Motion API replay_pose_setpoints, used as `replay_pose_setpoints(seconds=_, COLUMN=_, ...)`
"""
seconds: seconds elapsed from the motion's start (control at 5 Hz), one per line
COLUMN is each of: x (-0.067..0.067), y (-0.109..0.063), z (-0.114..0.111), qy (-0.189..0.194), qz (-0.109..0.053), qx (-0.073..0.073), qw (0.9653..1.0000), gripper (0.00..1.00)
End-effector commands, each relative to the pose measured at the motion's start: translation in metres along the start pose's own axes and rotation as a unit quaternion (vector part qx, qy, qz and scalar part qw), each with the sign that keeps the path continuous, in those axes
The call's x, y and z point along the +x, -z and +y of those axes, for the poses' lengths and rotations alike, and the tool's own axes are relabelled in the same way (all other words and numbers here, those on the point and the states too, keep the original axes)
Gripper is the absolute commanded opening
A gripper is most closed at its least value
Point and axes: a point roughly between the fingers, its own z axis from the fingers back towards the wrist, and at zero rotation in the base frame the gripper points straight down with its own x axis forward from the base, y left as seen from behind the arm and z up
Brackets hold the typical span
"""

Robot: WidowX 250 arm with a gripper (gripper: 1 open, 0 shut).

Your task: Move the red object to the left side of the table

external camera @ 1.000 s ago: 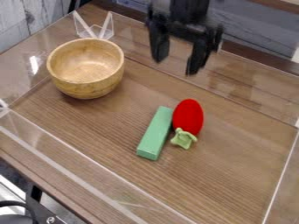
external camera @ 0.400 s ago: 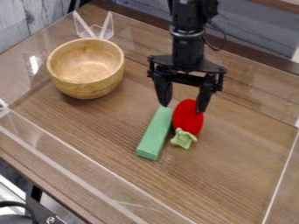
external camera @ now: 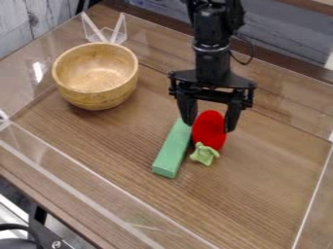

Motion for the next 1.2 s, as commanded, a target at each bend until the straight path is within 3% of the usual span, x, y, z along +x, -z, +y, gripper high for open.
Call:
replay_pose_setpoints(seconds=0.0, x=0.0048, y=-0.0195, z=-0.0064, qy=0.009, qz=-0.039, qx=-0.011, qw=0.9991, gripper=1.0)
replay_pose_setpoints(seconds=0.4, x=0.0082, y=-0.0211, z=-0.0054, qy=0.013, qz=-0.055, qx=-0.008, qw=0.9984, gripper=1.0)
replay_pose_setpoints(seconds=1.0, x=0.007, y=-0.0186, z=-0.0067, qy=0.012, qz=-0.065, qx=-0.002, qw=0.9978, gripper=1.0)
